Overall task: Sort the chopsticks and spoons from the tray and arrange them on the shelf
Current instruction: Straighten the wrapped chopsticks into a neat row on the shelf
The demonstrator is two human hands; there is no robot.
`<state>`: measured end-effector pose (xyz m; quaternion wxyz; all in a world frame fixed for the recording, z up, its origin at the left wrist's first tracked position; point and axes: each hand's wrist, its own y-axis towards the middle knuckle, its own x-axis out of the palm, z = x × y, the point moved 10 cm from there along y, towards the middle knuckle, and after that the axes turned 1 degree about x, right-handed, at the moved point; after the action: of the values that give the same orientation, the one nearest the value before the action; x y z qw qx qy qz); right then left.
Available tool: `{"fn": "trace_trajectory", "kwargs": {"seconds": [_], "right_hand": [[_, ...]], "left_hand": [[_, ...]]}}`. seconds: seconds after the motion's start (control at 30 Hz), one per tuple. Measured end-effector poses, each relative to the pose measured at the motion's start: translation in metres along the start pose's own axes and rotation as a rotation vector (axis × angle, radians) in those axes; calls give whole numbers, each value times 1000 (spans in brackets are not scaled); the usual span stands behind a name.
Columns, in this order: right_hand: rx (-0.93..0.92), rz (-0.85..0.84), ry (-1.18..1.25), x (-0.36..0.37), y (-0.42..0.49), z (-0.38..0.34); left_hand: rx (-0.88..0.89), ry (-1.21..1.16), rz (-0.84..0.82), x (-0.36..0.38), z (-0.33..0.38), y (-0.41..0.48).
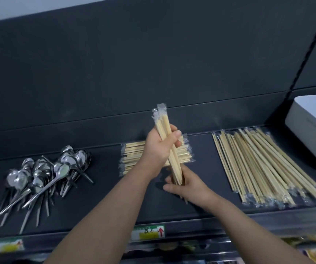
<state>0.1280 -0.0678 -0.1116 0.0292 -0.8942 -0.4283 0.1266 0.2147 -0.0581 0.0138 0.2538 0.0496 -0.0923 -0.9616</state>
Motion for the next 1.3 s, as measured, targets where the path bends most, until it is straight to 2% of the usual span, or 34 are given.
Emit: {"fn": "trace_trajectory", "kwargs": {"seconds": [0.07, 0.13, 0.27, 0.37, 0.43, 0.5, 0.6, 0.67, 0.8, 0.9, 1.03, 1.17, 1.3], "right_hand": [[16, -79, 100, 8, 0, 0], [-1, -45, -1, 5, 3, -6], [39, 30, -689, -9, 11, -10], [88, 45, -938, -14, 17, -6], [79, 65, -1019, -13, 23, -10], [69, 71, -1078, -11, 28, -14], [52, 134, -1048, -15, 28, -12], [22, 210, -1025, -20, 23, -9], [100, 269, -807, -34, 18, 17], [109, 250, -782, -33, 23, 27], [55, 250, -817, -30, 33, 27], [-139, 385, -732, -33, 24, 12], [-140, 432, -629, -37, 20, 12]], "left_hand": [[11, -22, 35, -13, -2, 2], [-50, -90, 99, -30, -15, 2], [-307, -252, 329, -84, -71, -17], [-452, -317, 471, -125, -112, -42], [-515, -192, 513, -146, -133, -57], [-512, 87, 483, -159, -141, -64], [-353, 687, 351, -156, -123, -62], [-272, 904, 282, -144, -113, -61], [-382, 1062, 72, -127, -142, -64], [-437, 1137, 22, -126, -156, -66], [-348, 1149, 48, -125, -152, -56], [-166, 1246, -43, -109, -143, -53], [-177, 1342, -135, -102, -148, -53]]}}
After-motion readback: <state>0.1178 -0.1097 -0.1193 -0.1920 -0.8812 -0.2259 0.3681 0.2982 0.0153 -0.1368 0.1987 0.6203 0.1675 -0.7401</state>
